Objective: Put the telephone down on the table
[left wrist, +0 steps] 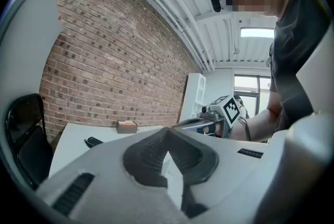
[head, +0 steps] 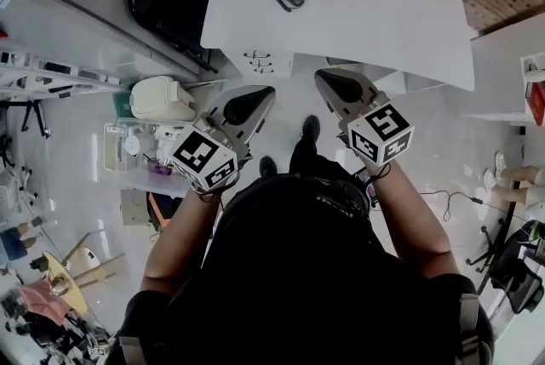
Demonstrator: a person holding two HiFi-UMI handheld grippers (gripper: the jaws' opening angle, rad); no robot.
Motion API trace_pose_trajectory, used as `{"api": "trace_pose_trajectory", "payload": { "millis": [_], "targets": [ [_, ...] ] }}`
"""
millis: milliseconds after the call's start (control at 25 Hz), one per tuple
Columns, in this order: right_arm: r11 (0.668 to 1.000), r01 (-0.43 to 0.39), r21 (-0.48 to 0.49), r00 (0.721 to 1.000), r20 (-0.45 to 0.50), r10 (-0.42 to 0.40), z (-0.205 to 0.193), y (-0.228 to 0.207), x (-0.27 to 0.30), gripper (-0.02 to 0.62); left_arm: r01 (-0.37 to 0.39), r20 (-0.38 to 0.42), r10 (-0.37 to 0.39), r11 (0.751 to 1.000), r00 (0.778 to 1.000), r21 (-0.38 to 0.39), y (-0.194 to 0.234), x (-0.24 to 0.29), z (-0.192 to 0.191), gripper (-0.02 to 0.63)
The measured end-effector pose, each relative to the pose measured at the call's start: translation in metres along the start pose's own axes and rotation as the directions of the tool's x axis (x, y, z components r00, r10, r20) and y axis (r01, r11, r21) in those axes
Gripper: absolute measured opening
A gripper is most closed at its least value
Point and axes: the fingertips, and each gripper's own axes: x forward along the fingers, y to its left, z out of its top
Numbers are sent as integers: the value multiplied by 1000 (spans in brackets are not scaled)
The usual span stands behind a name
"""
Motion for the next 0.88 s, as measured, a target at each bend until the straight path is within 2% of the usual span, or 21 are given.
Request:
{"api": "trace_pose_trajectory", "payload": {
  "millis": [240, 400, 560, 880],
  "targets": [
    [1000, 25, 15, 999, 30, -25, -13, 72, -24, 15, 45, 3, -45, 998, 999, 31, -36, -59, -9, 8],
    [998, 50, 25, 998, 45, -51, -20, 100, -40, 15, 63, 1, -63, 998, 998, 8, -50, -78, -18, 8],
    [996, 80, 32, 995, 55, -82, -24, 109, -53, 15, 89, 7, -89, 996, 996, 9, -60, -80, -20, 8],
    [993, 117, 31, 992, 52, -118, -21, 99, -61, 14, 128, 6, -128, 992, 992, 6, -67, -68, -19, 8]
  ]
}}
